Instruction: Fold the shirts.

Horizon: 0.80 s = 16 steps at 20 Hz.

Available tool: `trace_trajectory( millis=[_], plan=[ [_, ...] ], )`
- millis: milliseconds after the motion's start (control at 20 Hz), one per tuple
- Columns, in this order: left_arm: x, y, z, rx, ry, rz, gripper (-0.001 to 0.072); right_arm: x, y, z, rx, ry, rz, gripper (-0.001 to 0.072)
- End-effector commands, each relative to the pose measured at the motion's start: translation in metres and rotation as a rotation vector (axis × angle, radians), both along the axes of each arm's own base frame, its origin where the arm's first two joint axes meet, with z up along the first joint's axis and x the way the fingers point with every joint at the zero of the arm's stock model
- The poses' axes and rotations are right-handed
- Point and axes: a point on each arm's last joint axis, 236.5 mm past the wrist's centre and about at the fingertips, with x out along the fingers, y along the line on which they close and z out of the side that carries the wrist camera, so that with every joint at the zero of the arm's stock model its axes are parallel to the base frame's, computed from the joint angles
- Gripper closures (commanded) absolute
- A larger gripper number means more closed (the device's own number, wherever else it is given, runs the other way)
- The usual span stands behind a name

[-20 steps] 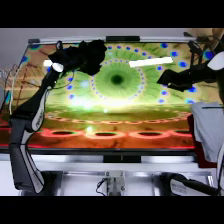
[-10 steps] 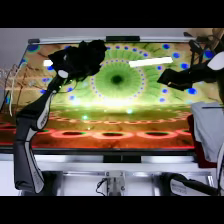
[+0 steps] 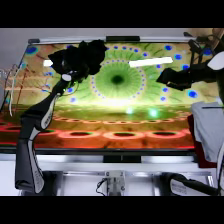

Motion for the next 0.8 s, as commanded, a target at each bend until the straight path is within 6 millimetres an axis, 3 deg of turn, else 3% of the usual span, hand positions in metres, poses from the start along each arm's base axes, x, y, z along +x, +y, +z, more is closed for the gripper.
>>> trace_trajectory(
  millis=[0,50,150,250,350,450,550,650,750],
  plan=[
    [0.002,0.001,0.004,-0.048,0.008,0.028,0.0643,0.000,0.002,0.001,0.011,0.002,0.002,0.0058],
    [0.002,-0.001,0.013,-0.042,-0.005,0.015,0.0644,-0.001,0.002,0.001,0.011,0.002,0.002,0.0058],
    [0.000,-0.007,0.057,0.036,-0.100,-0.058,0.0644,-0.001,0.002,0.000,0.008,0.003,0.004,0.0058],
    [-0.011,-0.018,0.142,0.171,-0.281,-0.174,0.0645,-0.001,0.002,0.000,0.008,0.002,0.003,0.0058],
    [-0.043,-0.030,0.256,0.290,-0.503,-0.275,0.0645,0.004,0.002,0.004,0.013,-0.019,-0.004,0.0058],
    [-0.107,-0.045,0.381,0.358,-0.728,-0.355,0.0645,0.003,0.003,0.019,0.015,-0.044,0.004,0.0059],
    [-0.192,-0.060,0.486,0.401,-0.920,-0.413,0.0645,-0.003,0.002,0.054,-0.020,-0.129,0.046,0.0059],
    [-0.270,-0.072,0.544,0.459,-1.026,-0.464,0.0645,-0.015,-0.009,0.105,-0.103,-0.264,0.058,0.0059],
    [-0.320,-0.084,0.558,0.406,-0.977,-0.496,0.0645,-0.040,-0.027,0.159,-0.202,-0.393,0.026,0.0059]
  ],
)
